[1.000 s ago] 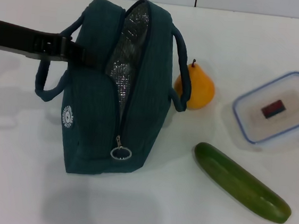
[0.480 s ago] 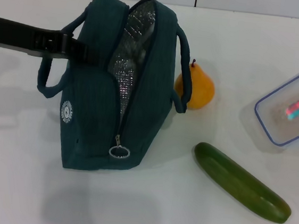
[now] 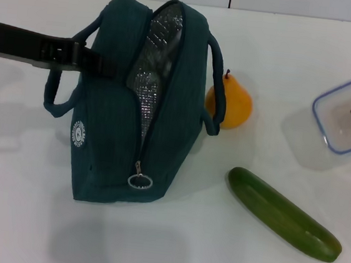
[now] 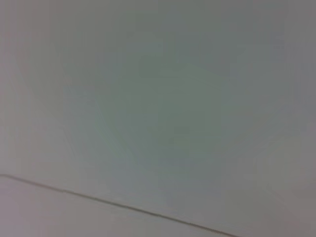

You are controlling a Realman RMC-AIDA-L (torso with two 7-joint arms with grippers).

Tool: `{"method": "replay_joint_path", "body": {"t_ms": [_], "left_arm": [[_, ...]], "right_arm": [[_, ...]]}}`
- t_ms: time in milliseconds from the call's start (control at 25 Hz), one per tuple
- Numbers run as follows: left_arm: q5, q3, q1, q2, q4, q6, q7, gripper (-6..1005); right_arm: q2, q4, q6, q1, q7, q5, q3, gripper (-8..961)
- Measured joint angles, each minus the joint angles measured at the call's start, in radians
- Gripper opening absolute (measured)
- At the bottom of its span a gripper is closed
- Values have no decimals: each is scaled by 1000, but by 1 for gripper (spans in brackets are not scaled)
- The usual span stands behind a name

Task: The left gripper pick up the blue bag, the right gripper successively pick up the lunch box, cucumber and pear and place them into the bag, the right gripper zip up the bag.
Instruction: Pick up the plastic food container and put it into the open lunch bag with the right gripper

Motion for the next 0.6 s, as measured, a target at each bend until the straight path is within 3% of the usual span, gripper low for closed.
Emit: {"method": "replay_joint_path", "body": {"t_ms": [600], "left_arm": [[0,7,-28,7,-3,5,10,48]], "right_arm": [[20,136,-203,130,104,124,6,127]]}}
